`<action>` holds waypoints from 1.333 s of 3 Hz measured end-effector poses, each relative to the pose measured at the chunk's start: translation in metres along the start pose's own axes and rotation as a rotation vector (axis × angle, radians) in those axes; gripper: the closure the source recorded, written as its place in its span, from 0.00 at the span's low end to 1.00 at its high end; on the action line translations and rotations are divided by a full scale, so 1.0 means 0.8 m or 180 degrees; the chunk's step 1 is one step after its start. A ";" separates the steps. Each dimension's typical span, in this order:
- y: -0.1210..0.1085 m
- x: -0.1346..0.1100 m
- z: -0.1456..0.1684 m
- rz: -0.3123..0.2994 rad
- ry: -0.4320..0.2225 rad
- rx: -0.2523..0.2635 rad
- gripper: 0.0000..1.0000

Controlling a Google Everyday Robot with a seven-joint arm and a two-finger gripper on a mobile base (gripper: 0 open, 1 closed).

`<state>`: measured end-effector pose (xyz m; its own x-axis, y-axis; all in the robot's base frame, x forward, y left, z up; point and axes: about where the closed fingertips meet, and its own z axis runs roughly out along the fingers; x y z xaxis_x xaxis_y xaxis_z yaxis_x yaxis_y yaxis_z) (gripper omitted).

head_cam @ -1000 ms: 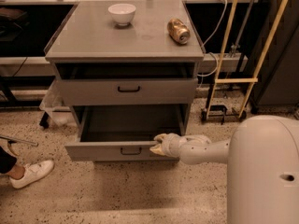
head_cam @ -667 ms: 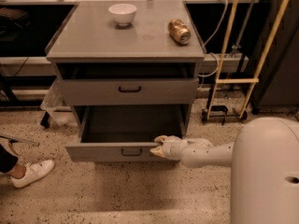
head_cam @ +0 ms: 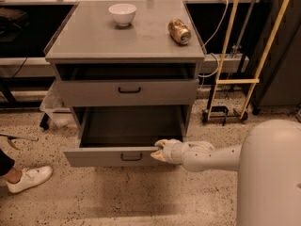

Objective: Open middle drawer

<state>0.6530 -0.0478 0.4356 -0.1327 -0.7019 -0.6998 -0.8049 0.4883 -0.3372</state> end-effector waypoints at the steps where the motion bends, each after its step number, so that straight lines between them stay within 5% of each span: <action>1: 0.002 0.006 -0.001 0.0006 0.0020 -0.0012 1.00; 4: 0.019 0.012 -0.010 -0.0006 -0.0042 -0.0052 1.00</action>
Offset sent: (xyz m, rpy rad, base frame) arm -0.0366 -0.0495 -0.0533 -0.0096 0.0025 0.0636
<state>0.6346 -0.0508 0.4290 -0.1237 -0.6958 -0.7075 -0.8145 0.4784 -0.3281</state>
